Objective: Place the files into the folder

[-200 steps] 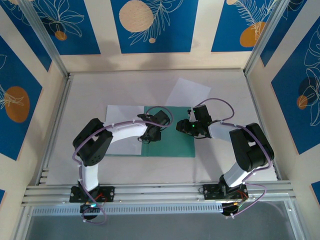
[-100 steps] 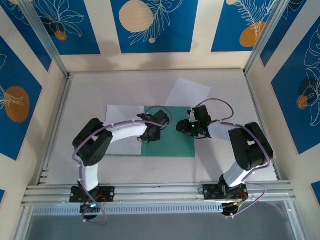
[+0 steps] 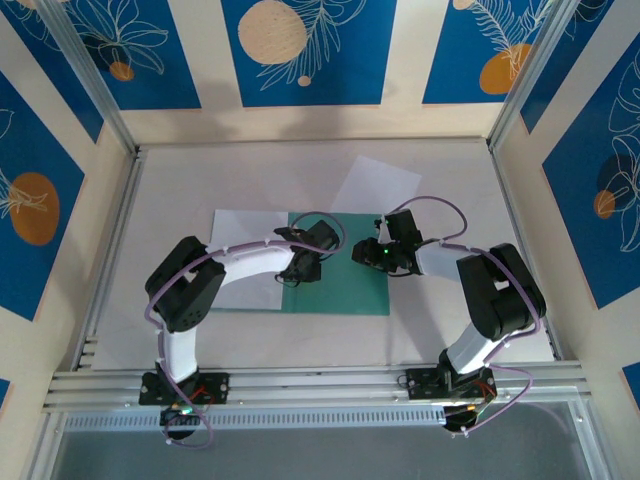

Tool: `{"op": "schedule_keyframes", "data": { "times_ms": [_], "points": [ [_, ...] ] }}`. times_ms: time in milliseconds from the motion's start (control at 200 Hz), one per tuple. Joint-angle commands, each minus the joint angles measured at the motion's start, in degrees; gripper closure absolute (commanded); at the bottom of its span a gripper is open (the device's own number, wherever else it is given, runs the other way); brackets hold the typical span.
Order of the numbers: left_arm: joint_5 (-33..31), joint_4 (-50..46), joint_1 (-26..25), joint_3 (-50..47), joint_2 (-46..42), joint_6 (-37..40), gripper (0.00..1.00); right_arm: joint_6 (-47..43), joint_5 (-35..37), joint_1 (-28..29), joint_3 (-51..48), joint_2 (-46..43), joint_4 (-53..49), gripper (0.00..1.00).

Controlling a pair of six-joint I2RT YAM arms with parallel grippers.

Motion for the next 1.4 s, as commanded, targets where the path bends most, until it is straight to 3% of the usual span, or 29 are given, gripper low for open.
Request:
{"op": "schedule_keyframes", "data": {
  "times_ms": [0, 1395],
  "points": [
    [-1.3, -1.6, 0.5, 1.0, -2.5, 0.6, 0.79, -0.5, -1.0, 0.1, 1.4, 0.8, -1.1, 0.58],
    [2.9, 2.5, 0.5, -1.2, 1.1, -0.9, 0.87, -0.4, -2.0, 0.1, 3.6, 3.9, -3.4, 0.58]
  ]
}}
